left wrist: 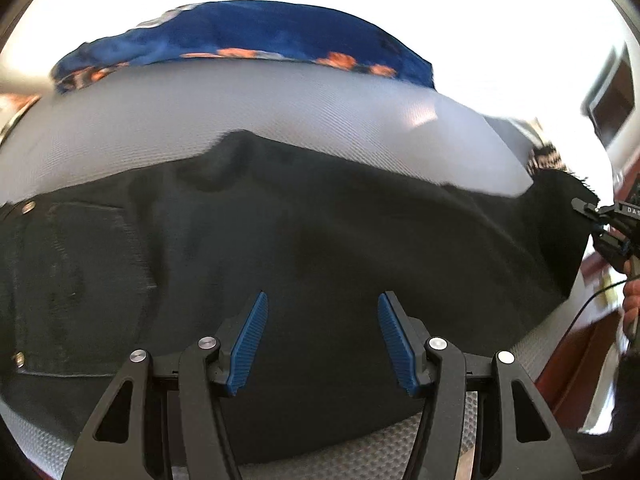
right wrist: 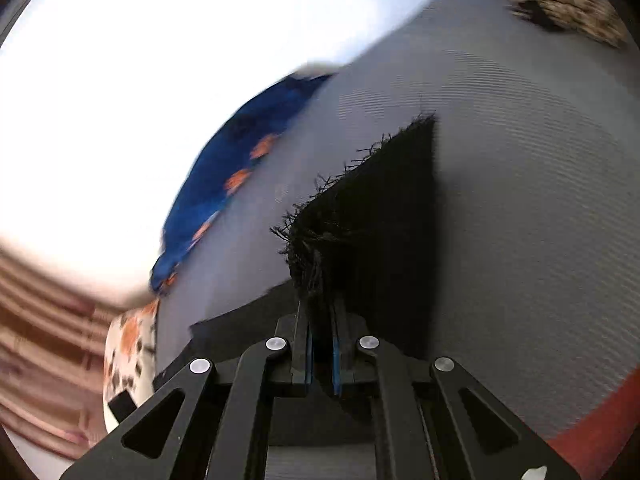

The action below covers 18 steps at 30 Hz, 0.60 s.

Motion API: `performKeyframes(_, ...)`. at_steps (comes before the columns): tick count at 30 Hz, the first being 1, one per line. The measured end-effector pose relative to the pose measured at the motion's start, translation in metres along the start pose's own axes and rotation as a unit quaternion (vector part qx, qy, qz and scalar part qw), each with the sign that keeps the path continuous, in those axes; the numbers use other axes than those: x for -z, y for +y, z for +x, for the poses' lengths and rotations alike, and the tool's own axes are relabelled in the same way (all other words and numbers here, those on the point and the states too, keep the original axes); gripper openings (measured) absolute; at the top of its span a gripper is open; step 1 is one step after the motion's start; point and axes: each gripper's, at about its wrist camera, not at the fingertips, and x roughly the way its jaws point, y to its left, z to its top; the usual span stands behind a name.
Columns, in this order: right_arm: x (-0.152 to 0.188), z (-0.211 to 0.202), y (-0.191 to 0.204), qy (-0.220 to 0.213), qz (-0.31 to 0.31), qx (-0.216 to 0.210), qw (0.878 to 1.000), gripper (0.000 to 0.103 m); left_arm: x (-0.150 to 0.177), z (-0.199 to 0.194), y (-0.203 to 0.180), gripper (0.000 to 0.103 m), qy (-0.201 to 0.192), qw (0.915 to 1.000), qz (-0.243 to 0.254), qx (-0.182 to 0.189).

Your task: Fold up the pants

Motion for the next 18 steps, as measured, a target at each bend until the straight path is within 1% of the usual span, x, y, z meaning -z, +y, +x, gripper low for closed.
performKeyframes(3, 0.007, 0.034, 0.044, 0.033, -0.040, -0.029, 0.998, 0.008, -0.004, -0.015, 0.022, 0.058, -0.012, 0.9993, -0.034, 0.004)
performKeyframes(5, 0.017, 0.059, 0.073, 0.062, -0.064, -0.046, 0.995, 0.008, -0.005, -0.026, 0.035, 0.059, -0.019, 0.9984, -0.053, 0.004)
performKeyframes(7, 0.031, 0.081, 0.101, 0.086, -0.092, -0.059, 0.990, 0.008, -0.005, -0.035, 0.047, 0.059, -0.027, 0.9974, -0.067, 0.002)
performKeyframes(10, 0.056, 0.110, 0.129, 0.123, -0.123, -0.074, 0.982, 0.008, -0.004, -0.046, 0.066, 0.060, -0.031, 0.9955, -0.090, -0.005)
performKeyframes(13, 0.091, 0.141, 0.155, 0.170, -0.162, -0.075, 0.969, 0.008, 0.001, -0.053, 0.080, 0.060, -0.034, 0.9937, -0.107, -0.008)
performKeyframes(14, 0.106, 0.153, 0.163, 0.190, -0.179, -0.071, 0.963, 0.008, 0.003, -0.054, 0.083, 0.060, -0.035, 0.9934, -0.109, -0.008)
performKeyframes(18, 0.147, 0.174, 0.169, 0.245, -0.208, -0.072, 0.944, 0.008, 0.005, -0.057, 0.086, 0.060, -0.032, 0.9939, -0.105, 0.002)
